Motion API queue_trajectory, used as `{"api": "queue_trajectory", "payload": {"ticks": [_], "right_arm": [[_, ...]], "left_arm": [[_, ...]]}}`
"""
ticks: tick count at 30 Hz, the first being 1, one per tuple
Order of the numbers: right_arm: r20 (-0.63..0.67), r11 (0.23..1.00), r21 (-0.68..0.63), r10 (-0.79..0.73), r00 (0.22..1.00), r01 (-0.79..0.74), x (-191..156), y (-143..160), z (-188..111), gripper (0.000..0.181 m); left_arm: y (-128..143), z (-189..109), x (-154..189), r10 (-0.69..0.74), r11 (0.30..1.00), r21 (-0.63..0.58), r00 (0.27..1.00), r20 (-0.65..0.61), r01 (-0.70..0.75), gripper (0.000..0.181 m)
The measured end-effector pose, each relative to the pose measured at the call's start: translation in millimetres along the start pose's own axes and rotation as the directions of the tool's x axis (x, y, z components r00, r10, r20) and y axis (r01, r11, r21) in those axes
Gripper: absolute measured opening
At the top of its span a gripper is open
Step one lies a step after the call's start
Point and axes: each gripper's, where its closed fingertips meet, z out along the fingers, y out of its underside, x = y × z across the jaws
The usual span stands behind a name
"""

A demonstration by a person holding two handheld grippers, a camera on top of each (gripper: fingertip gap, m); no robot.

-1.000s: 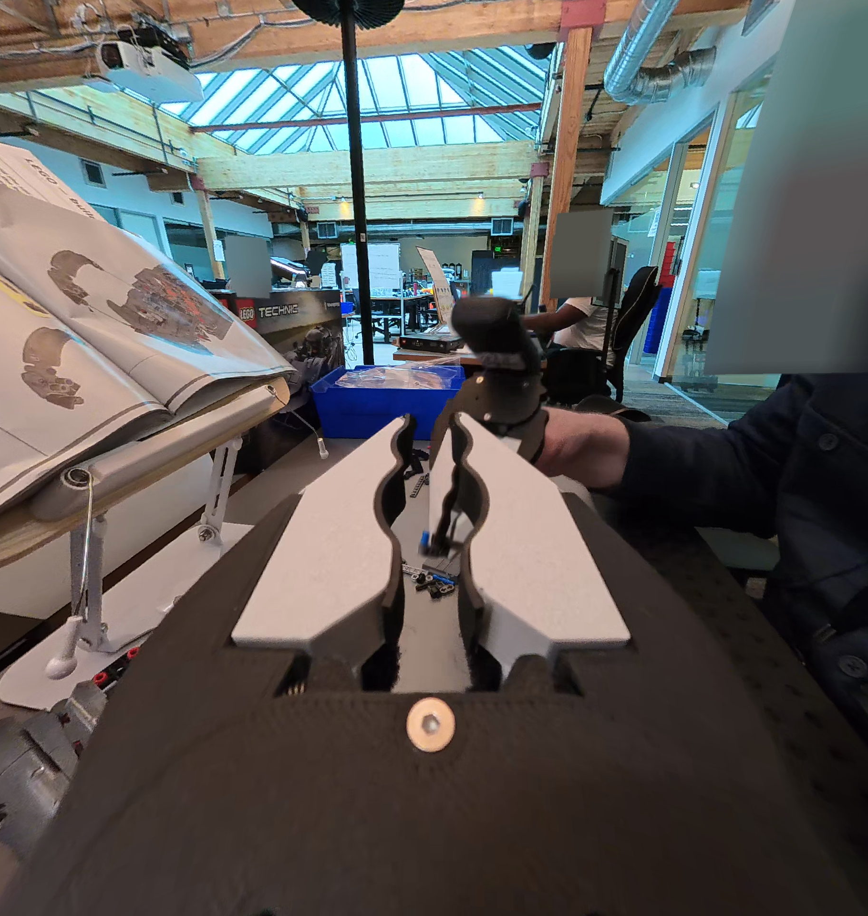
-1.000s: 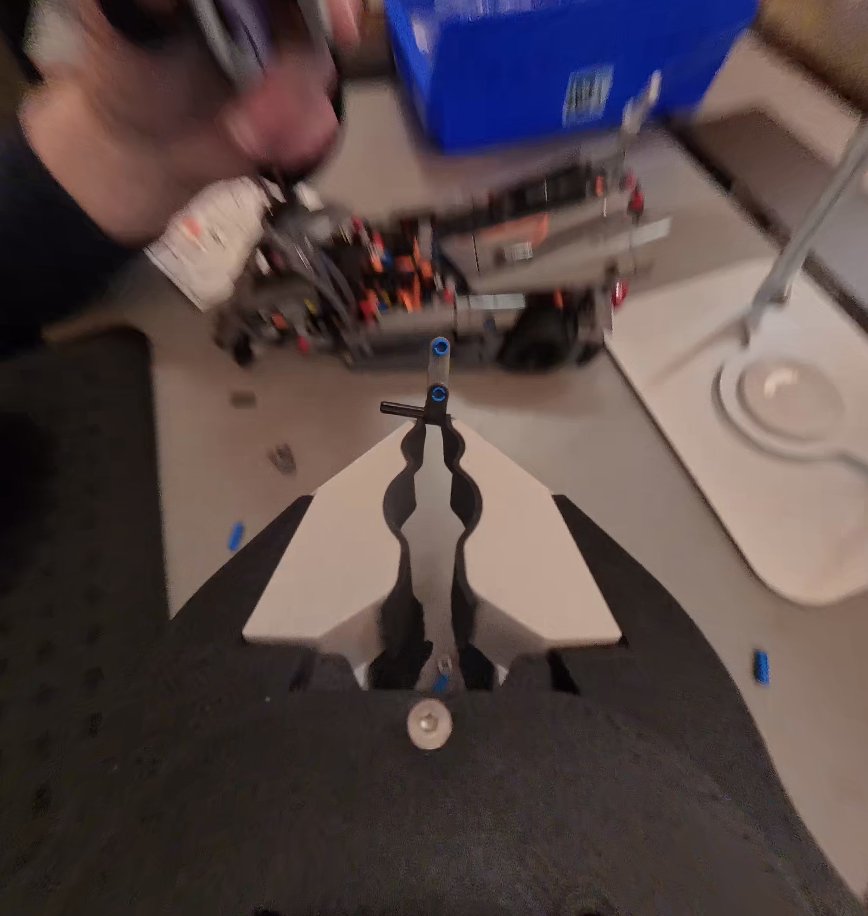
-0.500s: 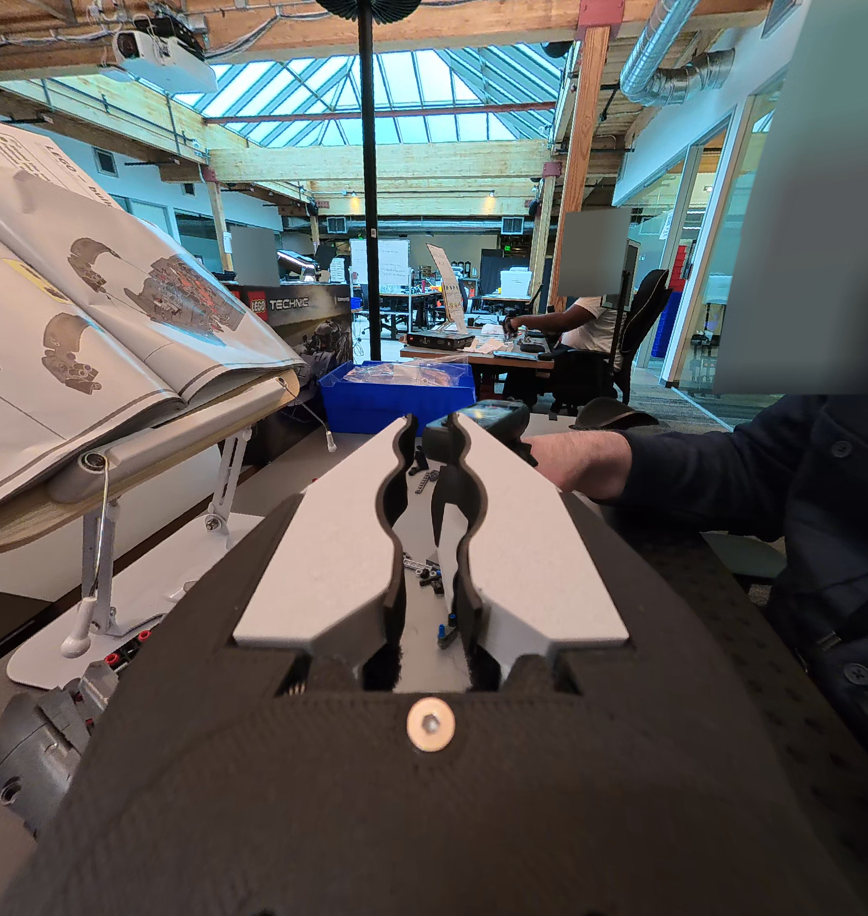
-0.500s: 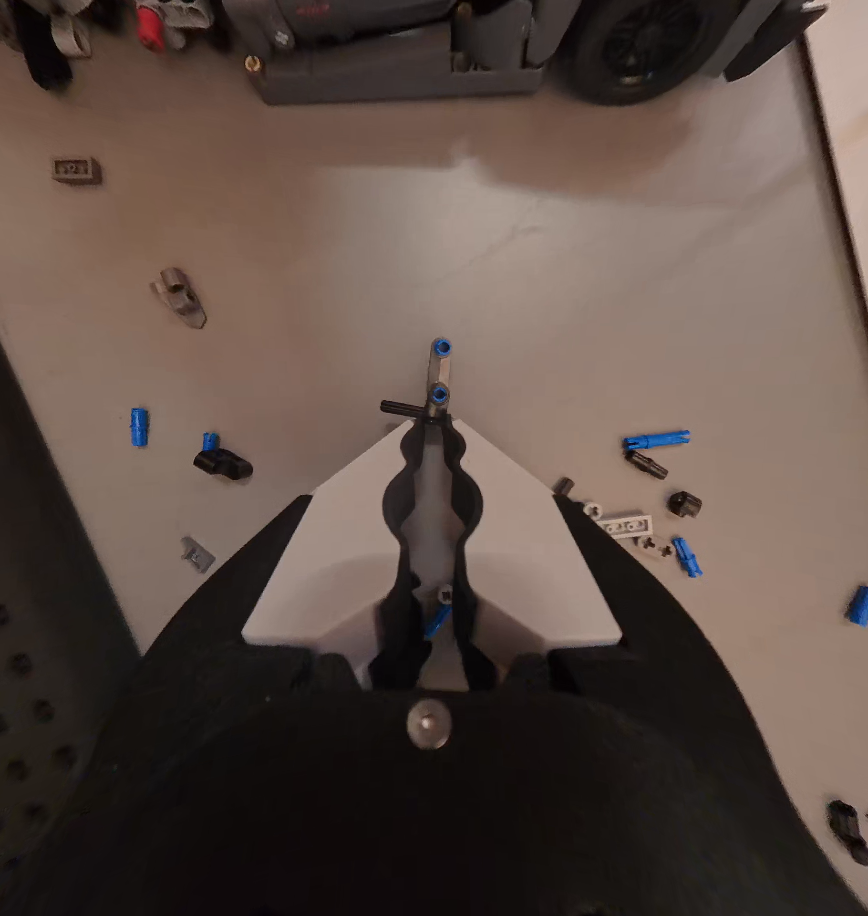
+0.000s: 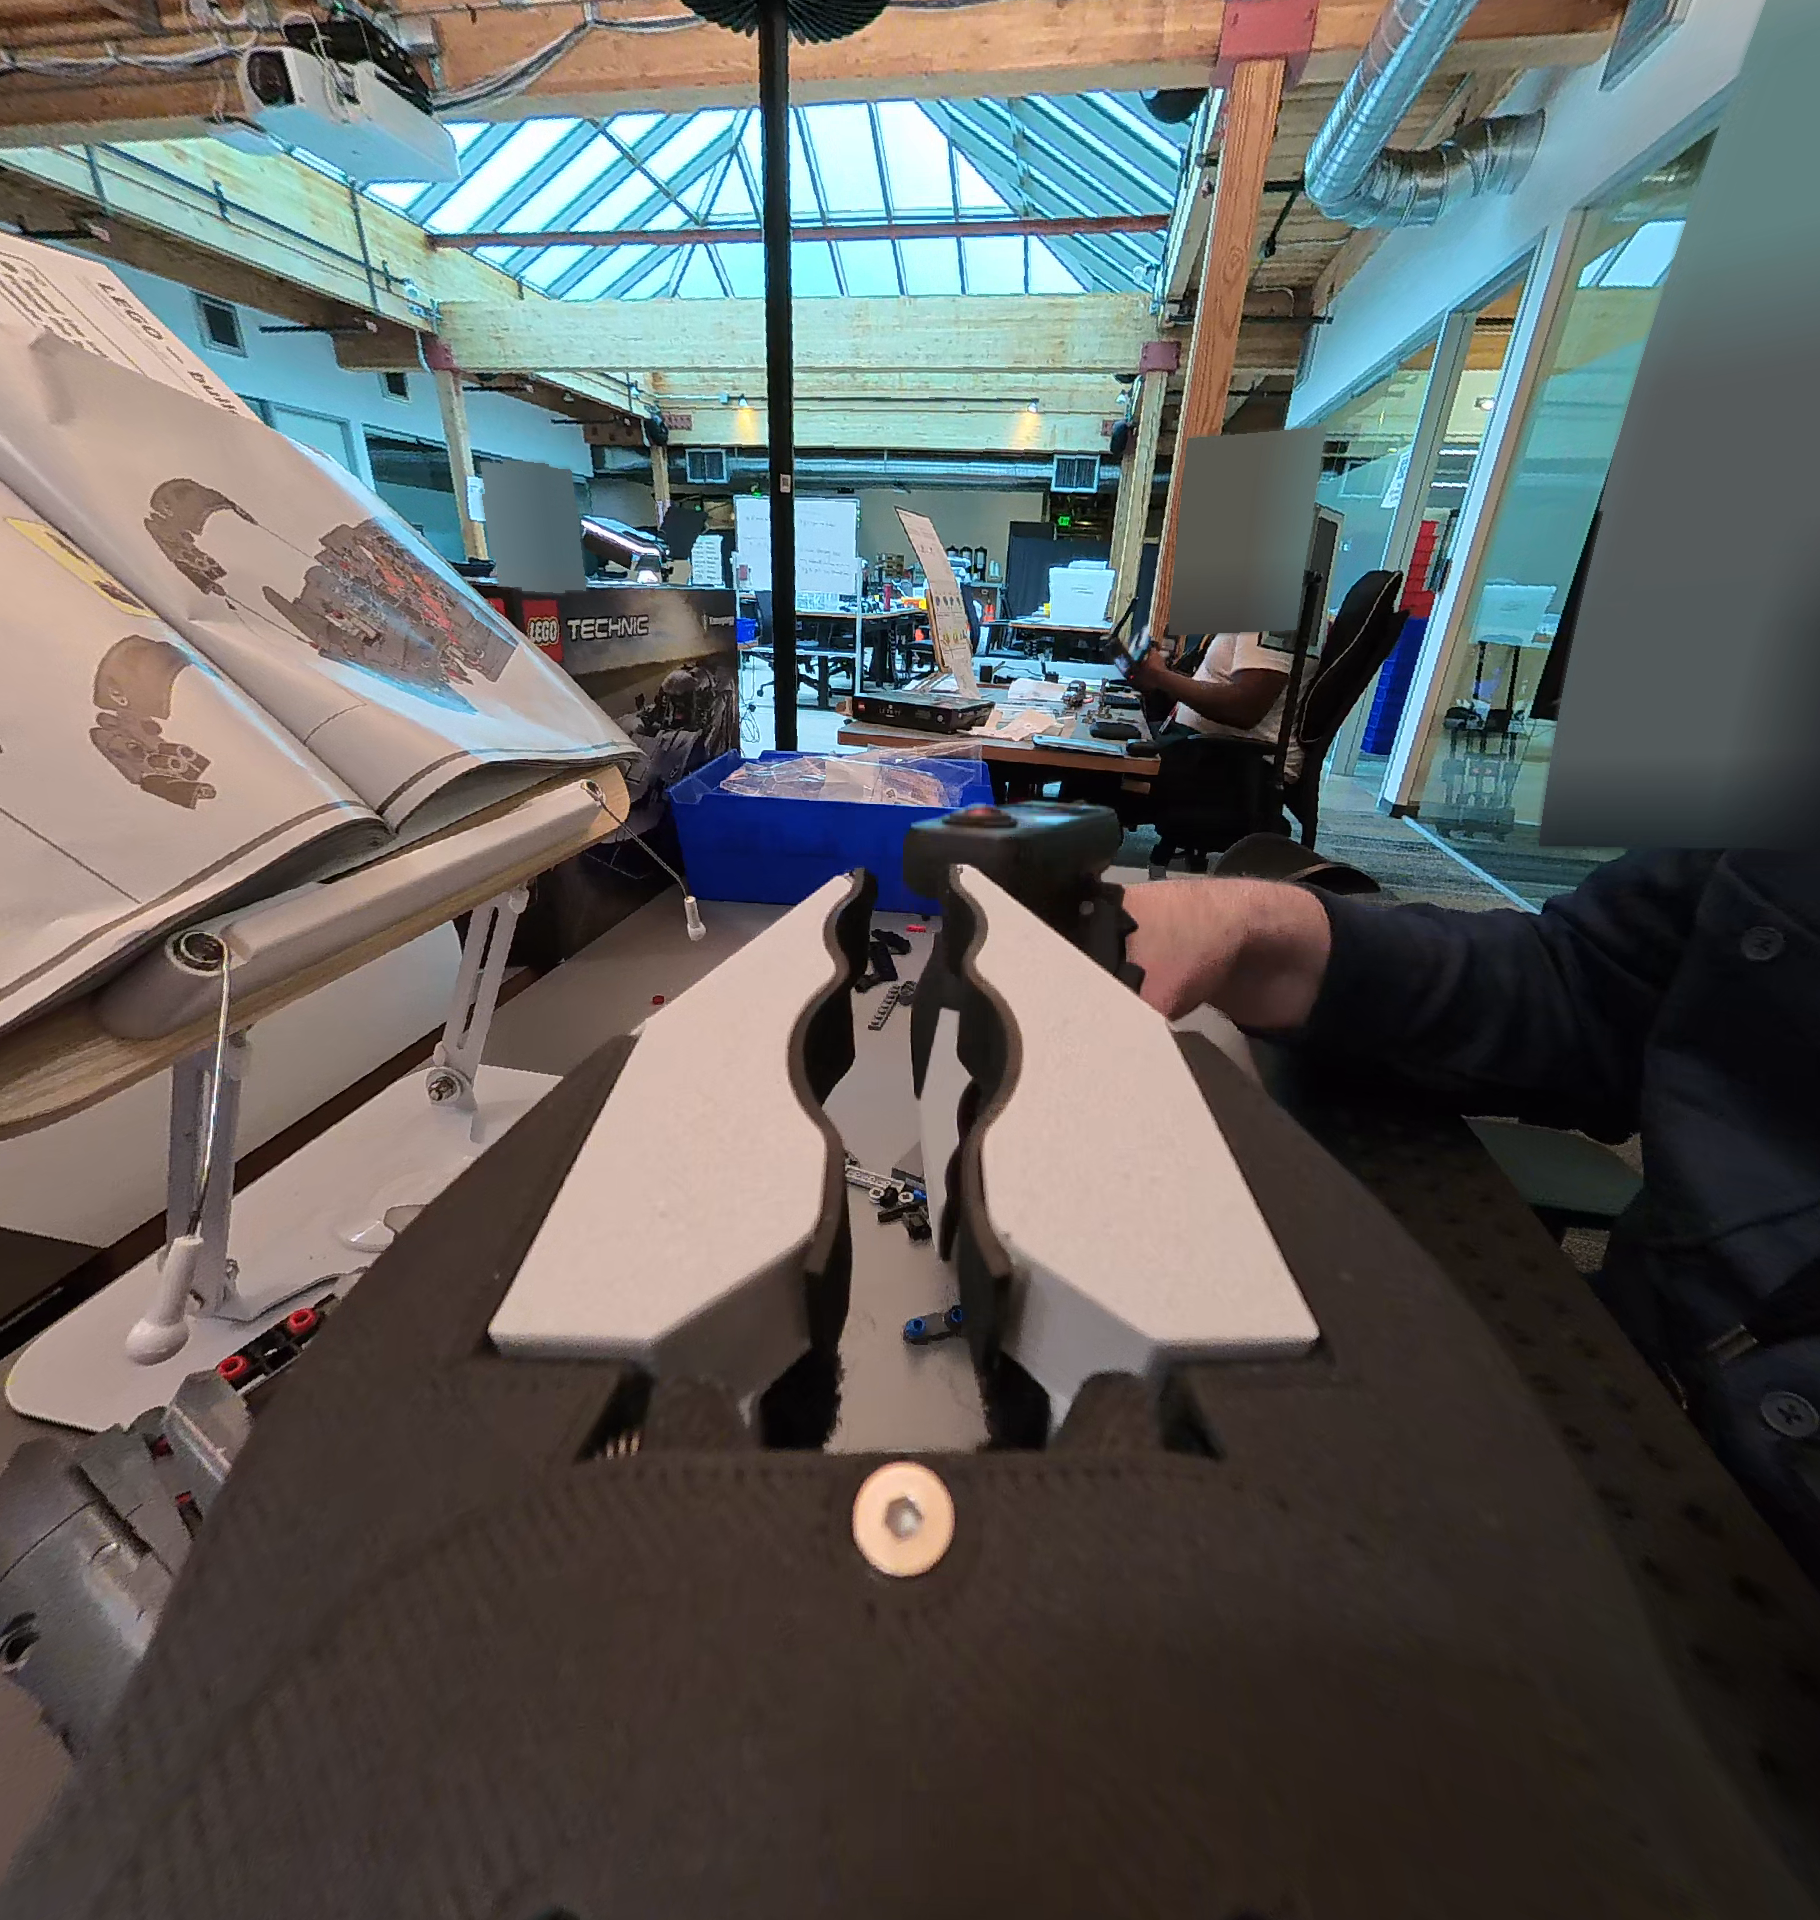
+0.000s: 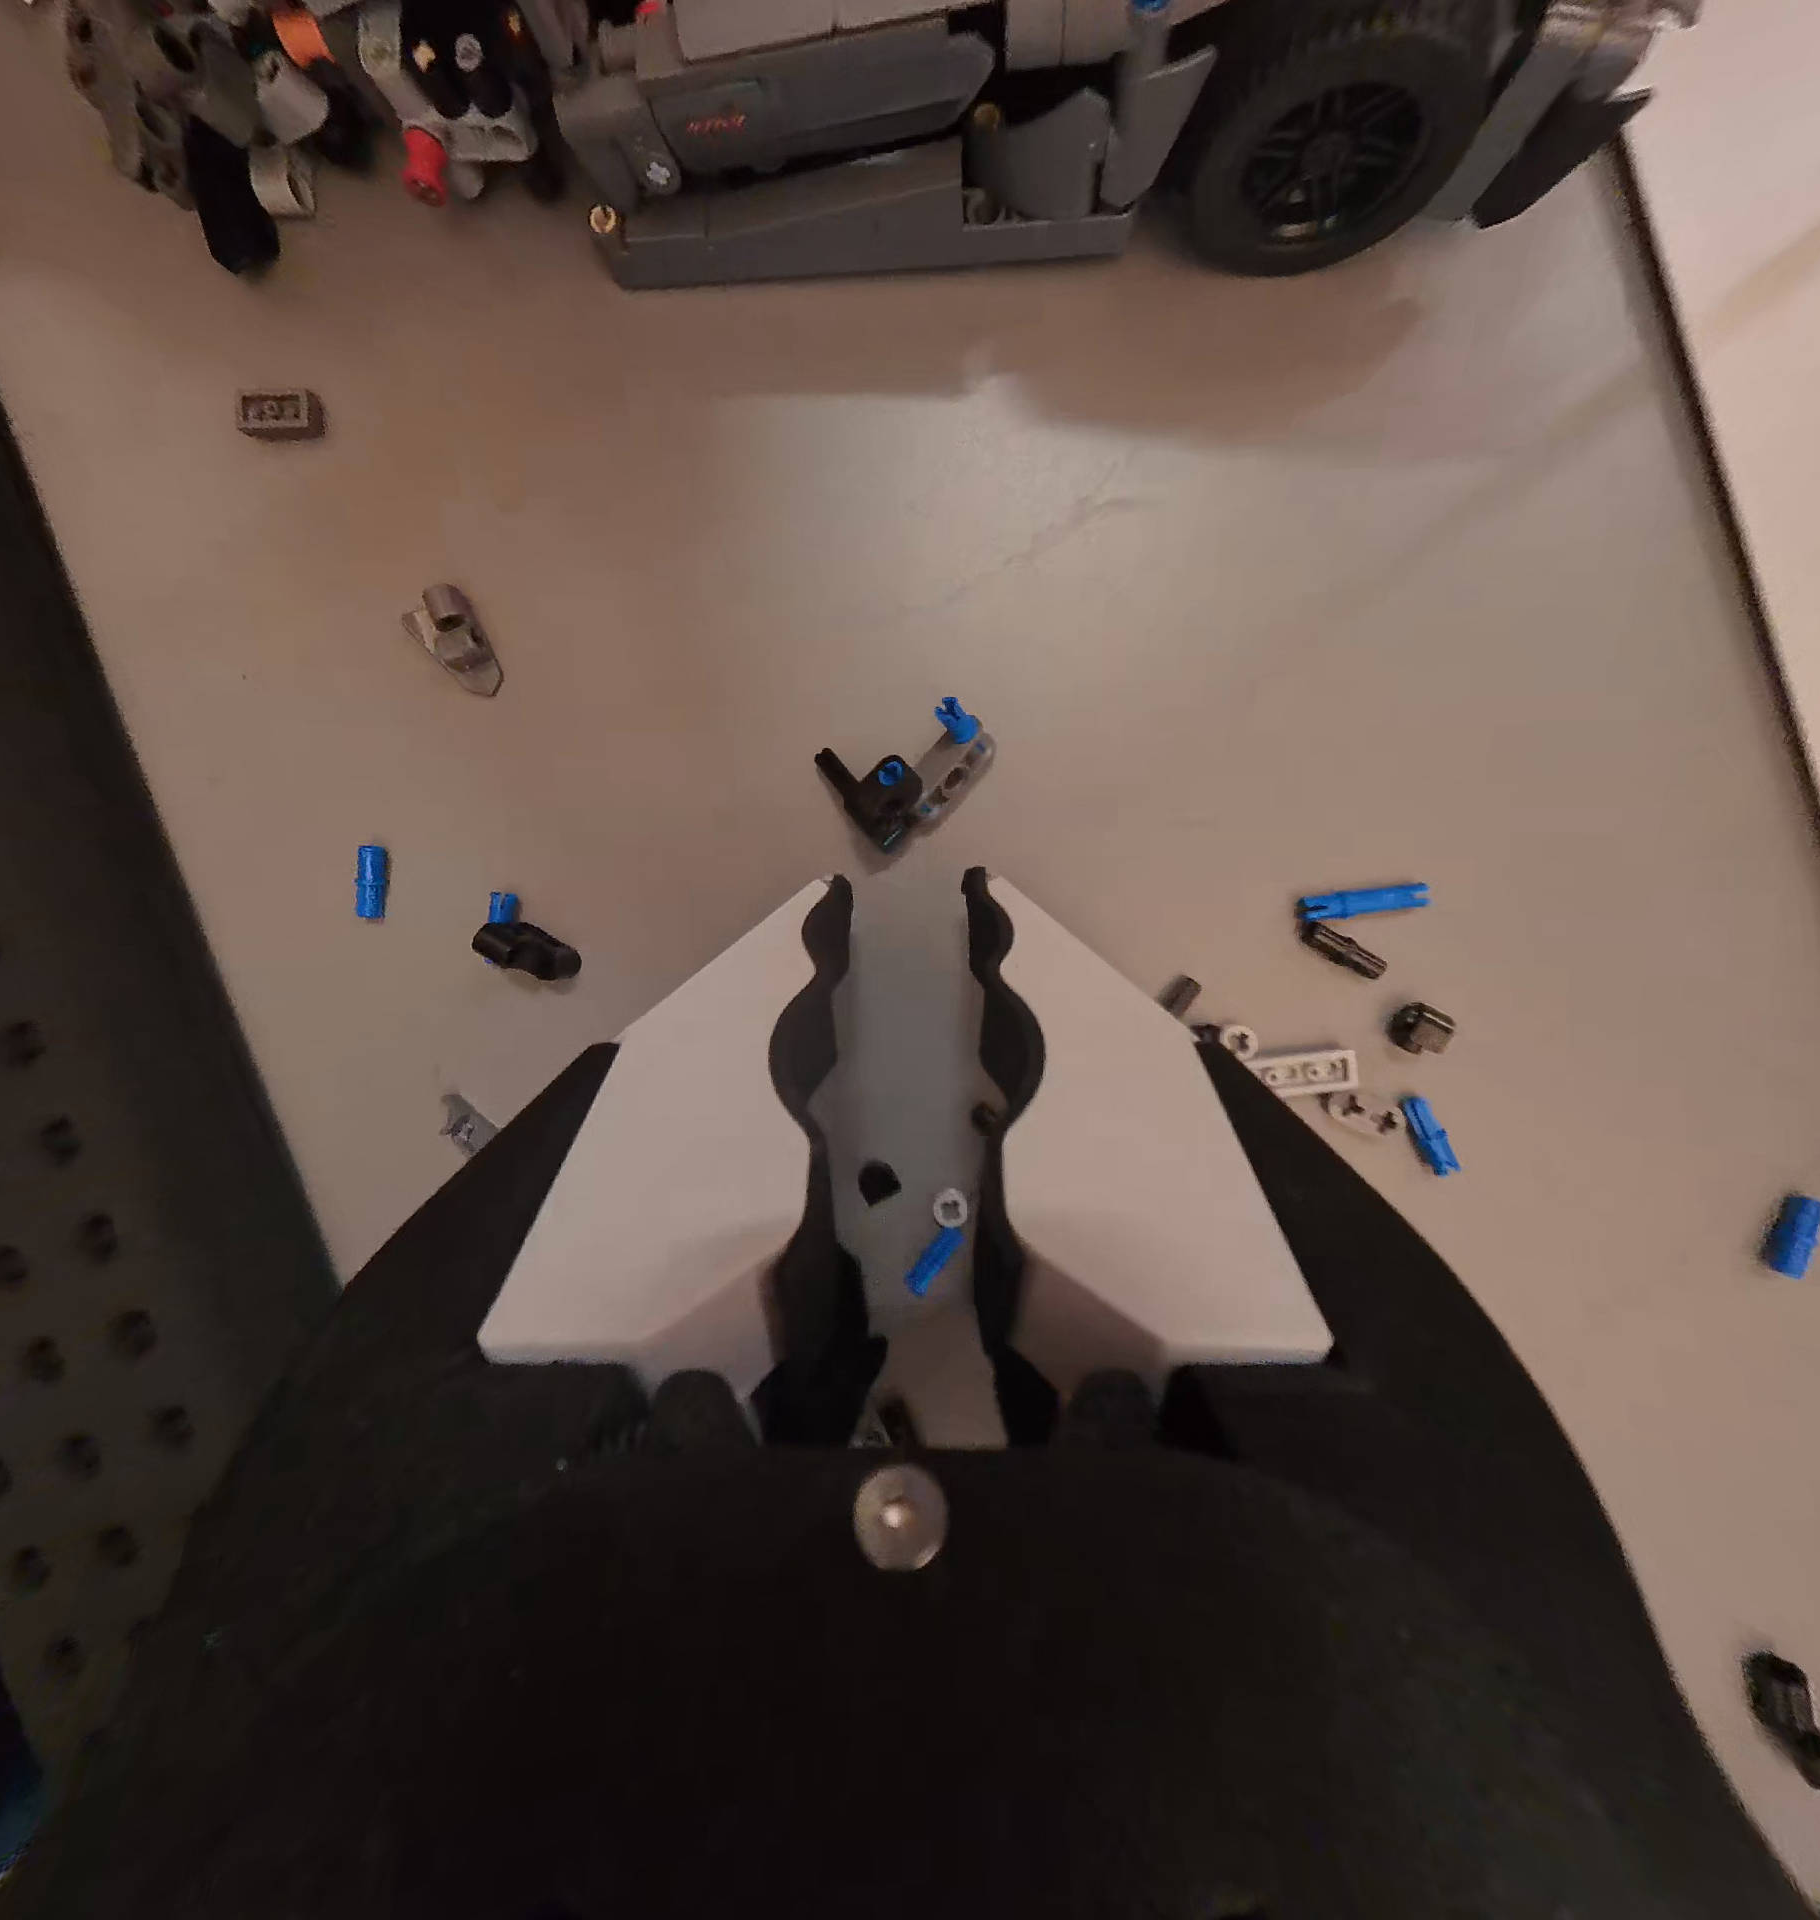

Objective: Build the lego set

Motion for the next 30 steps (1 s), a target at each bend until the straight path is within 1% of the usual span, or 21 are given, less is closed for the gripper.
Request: {"api": "queue_trajectory", "payload": {"ticks": [6, 9, 14, 16, 18, 20, 22, 27, 30], "right_arm": [[0.002, 0.998, 0.062, 0.010, 1.000, -0.011, 5, -2, -15, 0.022], [0.024, 0.997, 0.073, -0.016, 1.000, 0.014, -3, -6, -11, 0.025], [0.021, 0.996, 0.070, -0.050, 0.999, 0.048, -10, -11, 2, 0.023], [0.013, 0.995, 0.076, -0.059, 0.998, 0.058, -10, -13, -1, 0.024], [0.029, 0.989, 0.132, -0.076, 0.997, 0.071, -15, -20, -11, 0.025], [0.071, 0.978, 0.188, -0.103, 0.992, 0.088, -27, -30, -20, 0.024], [0.098, 0.964, 0.226, -0.165, 0.981, 0.140, -44, -38, -22, 0.024], [0.134, 0.940, 0.227, -0.289, 0.948, 0.254, -80, -47, -3, 0.018], [0.141, 0.939, 0.163, -0.324, 0.935, 0.301, -91, -43, 19, 0.020]], "left_arm": [[1, 0, 0, -0.004, 1.000, -0.004, 1.000, -0.003, 0.004, 0.010], [3, 1, -1, -0.009, 1.000, -0.007, 1.000, -0.003, 0.009, 0.010], [4, 1, -1, -0.012, 1.000, -0.011, 1.000, -0.003, 0.012, 0.010], [4, 1, -1, -0.012, 1.000, -0.011, 1.000, -0.003, 0.011, 0.010], [3, 0, -2, -0.010, 1.000, -0.008, 1.000, 0.000, 0.010, 0.010], [2, 0, -2, -0.010, 1.000, -0.005, 1.000, 0.001, 0.010, 0.010], [2, 1, -1, -0.007, 1.000, -0.008, 1.000, 0.002, 0.007, 0.011], [4, 1, -2, -0.008, 1.000, -0.013, 1.000, 0.001, 0.008, 0.011], [4, 1, -1, -0.009, 1.000, -0.015, 1.000, 0.000, 0.009, 0.011]]}}
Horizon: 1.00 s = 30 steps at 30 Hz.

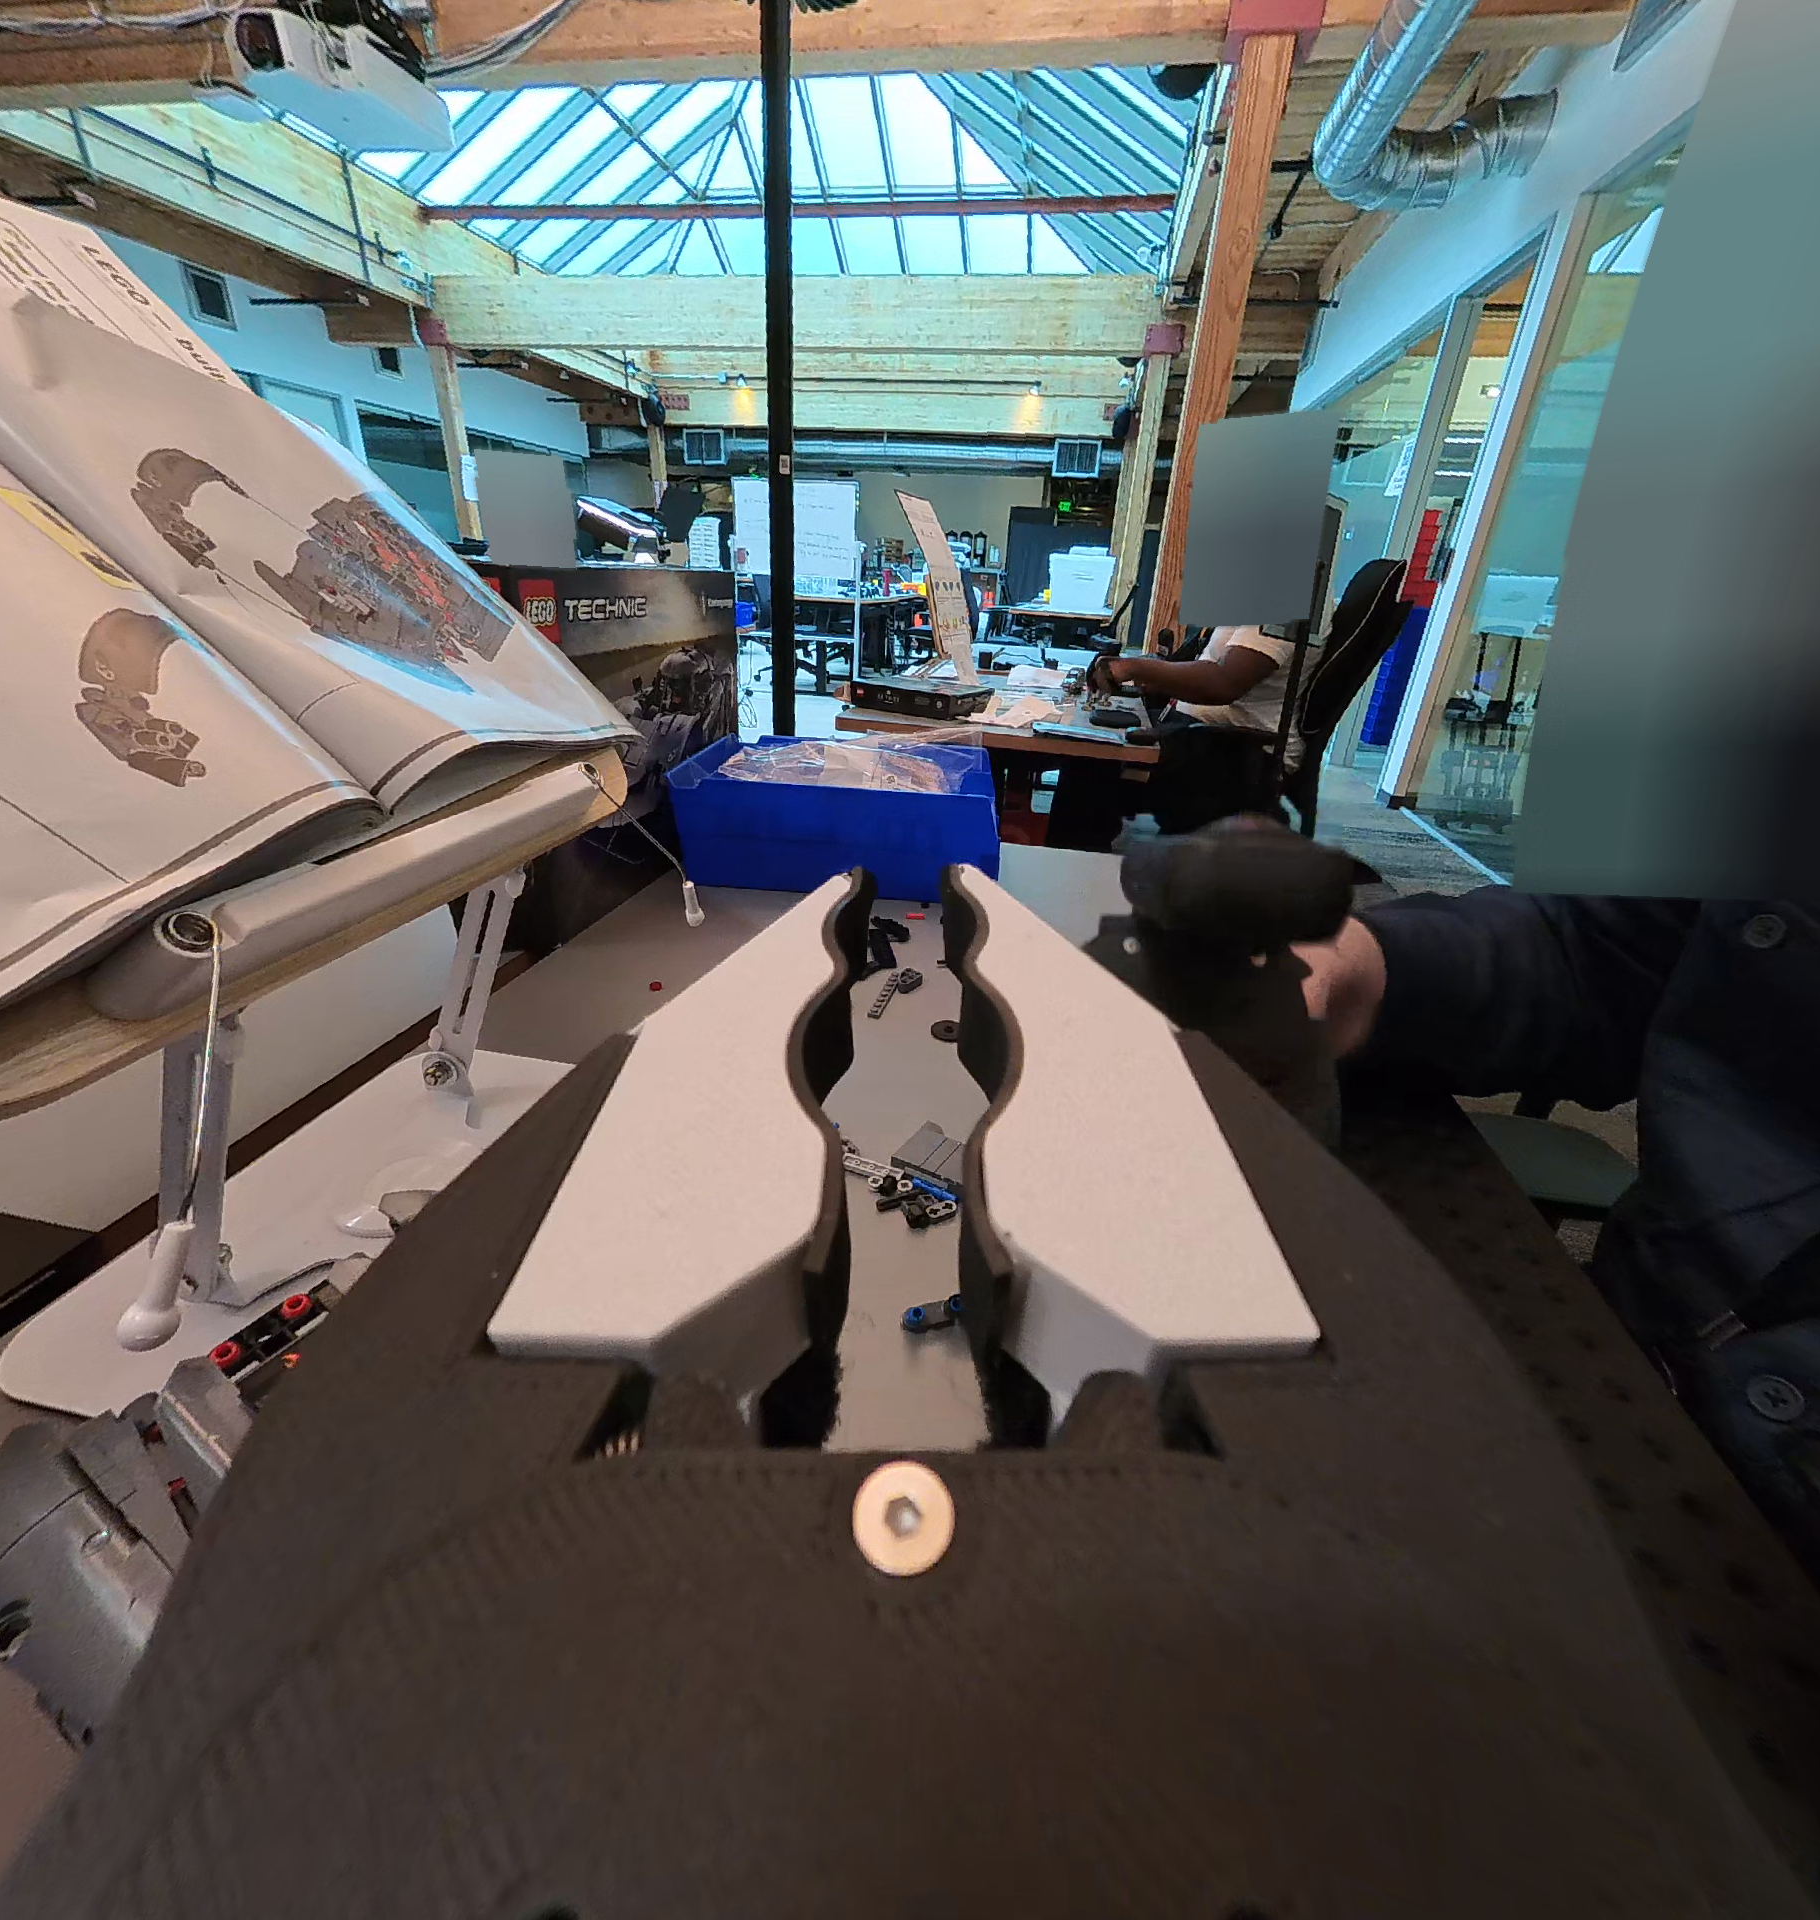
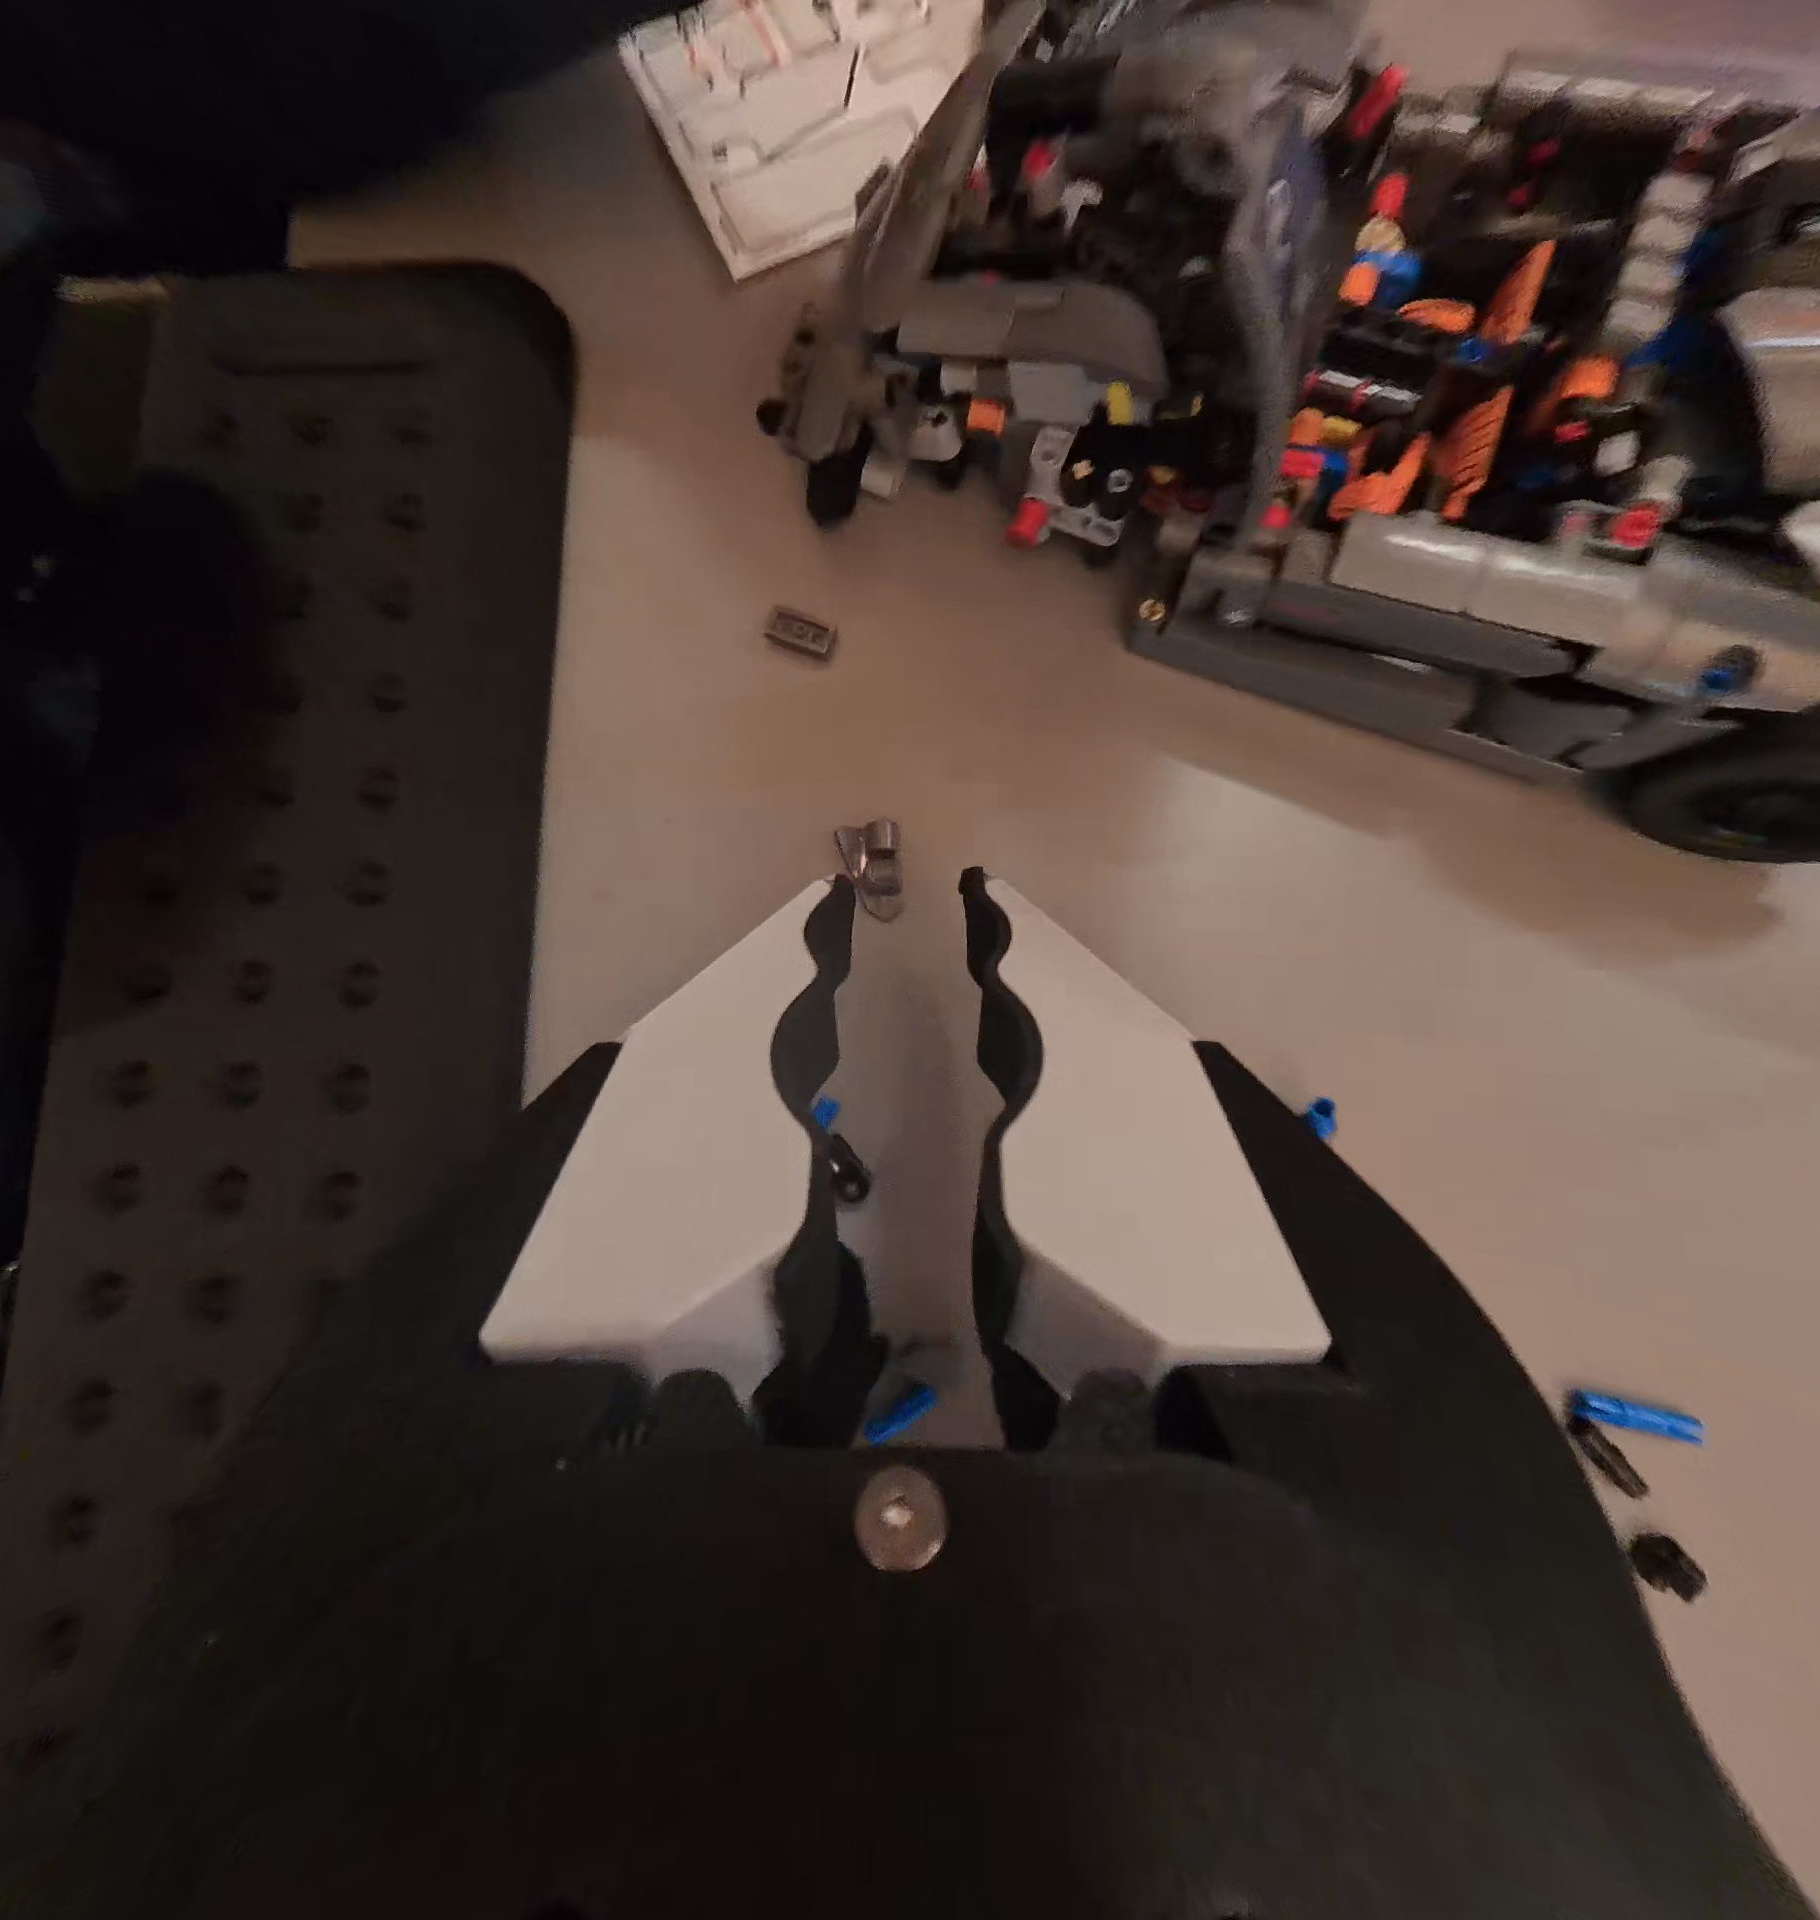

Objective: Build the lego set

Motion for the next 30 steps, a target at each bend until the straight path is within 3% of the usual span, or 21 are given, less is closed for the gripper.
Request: {"api": "queue_trajectory", "payload": {"ticks": [4, 6, 10, 18, 24, 30], "right_arm": [[0.031, 0.997, -0.073, -0.008, 0.999, 0.010, -8, 5, 24, 0.020], [0.019, 0.994, -0.102, -0.023, 1.000, 0.025, -9, 8, 32, 0.011], [0.004, 0.995, -0.089, -0.035, 0.999, 0.035, -6, 6, 30, 0.006], [-0.130, 0.995, 0.093, -0.011, 0.991, 0.023, 25, -17, -17, 0.006], [-0.295, 0.950, 0.296, -0.005, 0.955, 0.096, 49, -43, -67, 0.006], [-0.397, 0.896, 0.412, 0.013, 0.918, 0.165, 59, -56, -99, 0.006]], "left_arm": [[-1, -1, 0, 0.004, 1.000, 0.002, 1.000, 0.001, -0.004, 0.011], [-2, -1, 1, 0.004, 1.000, 0.005, 1.000, 0.001, -0.004, 0.011], [-3, -1, 1, 0.009, 1.000, 0.005, 1.000, 0.001, -0.009, 0.011], [-1, -1, -1, 0.017, 1.000, -0.017, 1.000, 0.021, -0.017, 0.013], [18, 9, -3, 0.014, 0.993, -0.119, 0.999, 0.039, -0.009, 0.018], [35, 16, -2, -0.006, 0.979, -0.202, 0.999, 0.036, 0.013, 0.020]]}}
